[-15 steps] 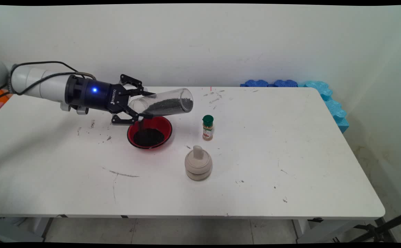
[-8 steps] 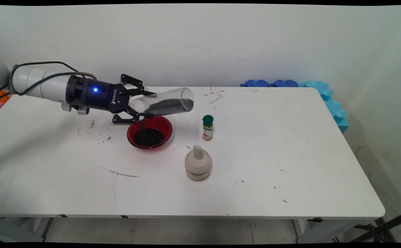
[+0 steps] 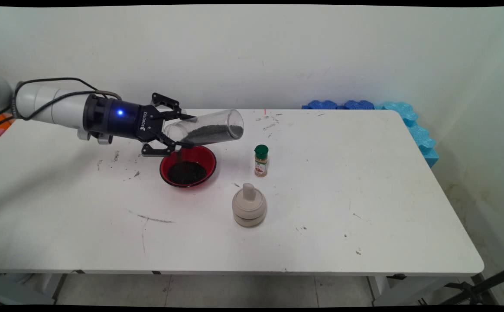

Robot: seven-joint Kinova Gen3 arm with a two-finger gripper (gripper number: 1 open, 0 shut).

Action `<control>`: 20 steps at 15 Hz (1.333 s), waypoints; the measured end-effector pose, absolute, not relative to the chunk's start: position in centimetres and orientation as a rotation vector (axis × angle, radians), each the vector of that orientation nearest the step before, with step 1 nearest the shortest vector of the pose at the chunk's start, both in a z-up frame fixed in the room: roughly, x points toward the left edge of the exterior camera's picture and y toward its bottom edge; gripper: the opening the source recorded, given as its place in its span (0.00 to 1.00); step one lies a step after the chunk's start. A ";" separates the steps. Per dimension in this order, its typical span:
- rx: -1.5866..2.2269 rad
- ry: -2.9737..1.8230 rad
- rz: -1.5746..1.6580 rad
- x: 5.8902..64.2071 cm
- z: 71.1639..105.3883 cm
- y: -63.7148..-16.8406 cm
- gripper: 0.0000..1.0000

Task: Pour the black seasoning powder in the red bowl

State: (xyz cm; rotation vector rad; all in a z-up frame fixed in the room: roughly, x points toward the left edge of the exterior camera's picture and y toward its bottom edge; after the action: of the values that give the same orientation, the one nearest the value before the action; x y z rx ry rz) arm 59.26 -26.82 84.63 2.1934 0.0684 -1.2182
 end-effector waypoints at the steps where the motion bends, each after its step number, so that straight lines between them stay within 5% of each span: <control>1: 2.193 0.068 -1.219 59.2 84.6 -26.8 0.00; 20: 2.187 0.022 -1.201 59.3 84.4 -27.3 0.00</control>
State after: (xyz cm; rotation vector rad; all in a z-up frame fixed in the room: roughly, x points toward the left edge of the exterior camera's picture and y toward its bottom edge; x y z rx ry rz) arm 59.30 -27.30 84.44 2.1867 0.0217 -1.2015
